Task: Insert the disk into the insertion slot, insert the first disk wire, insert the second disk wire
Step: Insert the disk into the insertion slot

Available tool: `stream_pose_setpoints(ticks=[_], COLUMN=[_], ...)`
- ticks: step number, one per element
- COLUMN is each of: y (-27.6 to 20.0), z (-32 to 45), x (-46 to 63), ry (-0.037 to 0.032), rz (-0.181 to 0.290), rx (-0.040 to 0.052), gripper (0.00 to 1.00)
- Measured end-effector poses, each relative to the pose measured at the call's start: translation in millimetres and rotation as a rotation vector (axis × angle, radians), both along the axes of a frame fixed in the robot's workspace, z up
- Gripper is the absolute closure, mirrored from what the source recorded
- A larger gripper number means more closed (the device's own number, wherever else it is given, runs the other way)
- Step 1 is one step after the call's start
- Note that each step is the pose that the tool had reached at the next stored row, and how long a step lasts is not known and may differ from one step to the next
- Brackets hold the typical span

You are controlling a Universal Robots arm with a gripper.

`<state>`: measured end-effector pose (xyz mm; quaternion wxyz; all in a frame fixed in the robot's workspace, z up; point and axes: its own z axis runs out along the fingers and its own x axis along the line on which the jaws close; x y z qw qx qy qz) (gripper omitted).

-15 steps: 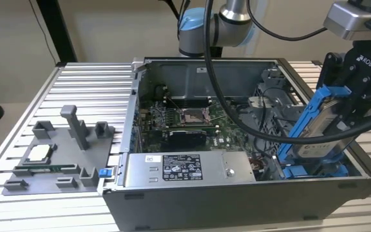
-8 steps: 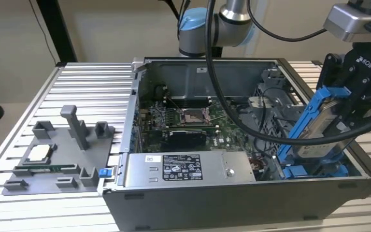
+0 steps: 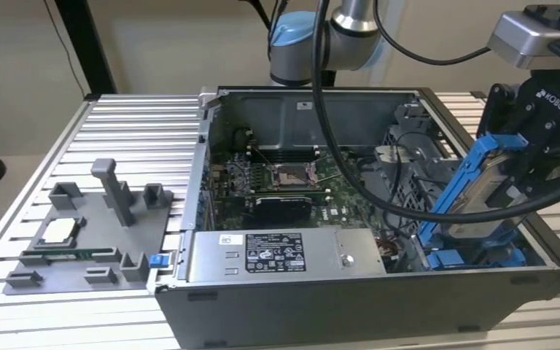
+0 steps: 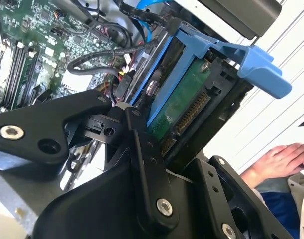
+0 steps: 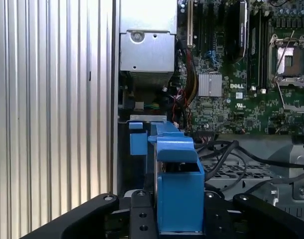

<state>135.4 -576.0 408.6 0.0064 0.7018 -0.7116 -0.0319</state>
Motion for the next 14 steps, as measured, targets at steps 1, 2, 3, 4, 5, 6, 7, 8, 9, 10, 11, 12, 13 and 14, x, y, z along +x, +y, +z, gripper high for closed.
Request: stream_pose_setpoints(ticks=[1, 2, 3, 4, 5, 6, 7, 8, 9, 10, 11, 12, 13, 14], y=[0.0, 0.0, 0.0, 0.0, 0.0, 0.0, 0.0, 0.0, 0.0, 0.0, 0.0, 0.0, 0.0, 0.1], z=[-0.6, -1.0, -1.4, -1.8, -2.3, -2.8, -3.4, -4.2, -5.3, -6.6, -7.4, -7.4, -7.4, -7.4], x=[0.2, 0.4, 0.8, 1.2, 1.4, 1.5, 1.6, 1.7, 1.7, 1.9, 1.8, 1.9, 1.9, 1.9], ry=[0.0002, 0.0002, 0.0002, 0.0003, 0.0003, 0.0003, 0.0003, 0.0003, 0.0005, 0.0004, 0.0004, 0.0003, 0.0003, 0.0005], rz=[0.0, 0.0, 0.0, 0.0, 0.0, 0.0, 0.0, 0.0, 0.0, 0.0, 0.0, 0.0, 0.0, 0.0], rx=[0.0007, 0.0011, 0.0012, 0.0013, 0.0014, 0.0012, 0.0011, 0.0011, 0.0018, 0.0031, 0.0035, 0.0038, 0.0038, 0.0041], gripper=[1.0, 1.0, 1.0, 1.0, 1.0, 1.0, 1.0, 1.0, 1.0, 1.0, 1.0, 1.0, 1.0, 1.0])
